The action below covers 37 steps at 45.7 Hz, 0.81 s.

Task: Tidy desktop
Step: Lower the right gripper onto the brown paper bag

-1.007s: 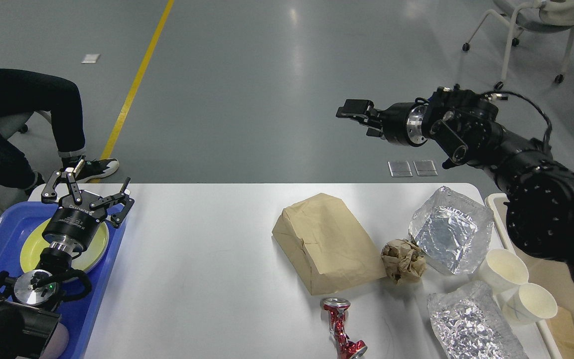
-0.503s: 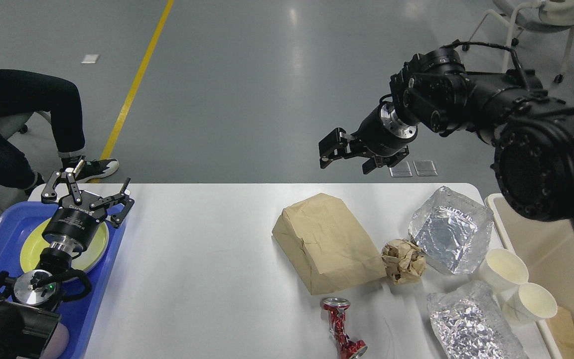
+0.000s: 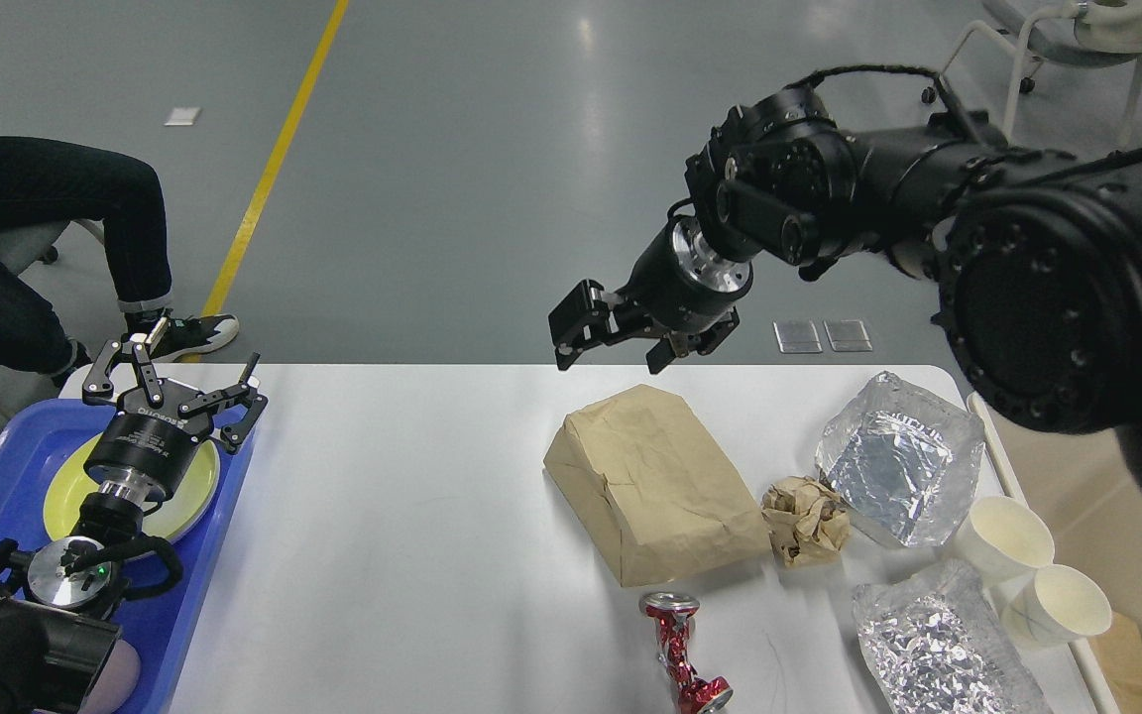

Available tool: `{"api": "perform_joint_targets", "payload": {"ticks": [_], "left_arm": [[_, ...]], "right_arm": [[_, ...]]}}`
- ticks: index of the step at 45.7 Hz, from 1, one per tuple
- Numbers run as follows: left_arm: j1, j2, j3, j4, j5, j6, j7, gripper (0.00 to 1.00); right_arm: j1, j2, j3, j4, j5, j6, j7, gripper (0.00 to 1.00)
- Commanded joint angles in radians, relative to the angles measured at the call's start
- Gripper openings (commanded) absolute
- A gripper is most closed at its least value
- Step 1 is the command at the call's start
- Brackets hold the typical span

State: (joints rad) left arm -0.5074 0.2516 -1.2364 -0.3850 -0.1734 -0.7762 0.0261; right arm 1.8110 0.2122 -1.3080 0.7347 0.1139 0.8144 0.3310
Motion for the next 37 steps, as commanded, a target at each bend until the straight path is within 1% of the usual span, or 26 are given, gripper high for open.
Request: {"api": "perform_joint_targets", "payload": {"ticks": [1, 4, 6, 9, 14, 24, 31, 37], "left_arm": [[0.000, 0.000, 0.000, 0.000, -0.001, 0.000, 0.000, 0.97], [0.001, 0.000, 0.000, 0.000, 0.000, 0.000, 0.000, 0.97], [0.000, 0.000, 0.000, 0.000, 0.000, 0.000, 0.000, 0.96], [0.000, 0.000, 0.000, 0.000, 0.000, 0.000, 0.000, 0.96], [0.000, 0.000, 0.000, 0.000, 0.000, 0.000, 0.000, 0.96], [0.000, 0.000, 0.000, 0.001, 0.000, 0.001, 0.000, 0.97], [0.001, 0.000, 0.000, 0.000, -0.001, 0.000, 0.000, 0.97], [0.000, 0.000, 0.000, 0.000, -0.001, 0.000, 0.000, 0.97]], "right_arm": [[-0.065, 0.003, 0.022, -0.005, -0.129, -0.087, -0.082, 1.00], [-0.108, 0.003, 0.049, -0.006, -0.200, -0.151, -0.144, 1.00], [-0.139, 0.003, 0.055, -0.009, -0.253, -0.175, -0.177, 1.00], [-0.180, 0.003, 0.062, -0.012, -0.310, -0.182, -0.204, 1.00], [-0.220, 0.007, 0.082, -0.001, -0.336, -0.181, -0.205, 1.00], [-0.219, 0.009, 0.165, 0.048, -0.336, -0.178, -0.205, 1.00], [-0.263, 0.001, 0.228, 0.025, -0.338, -0.187, -0.205, 1.00], [-0.332, 0.001, 0.277, -0.043, -0.339, -0.190, -0.207, 1.00]]}}
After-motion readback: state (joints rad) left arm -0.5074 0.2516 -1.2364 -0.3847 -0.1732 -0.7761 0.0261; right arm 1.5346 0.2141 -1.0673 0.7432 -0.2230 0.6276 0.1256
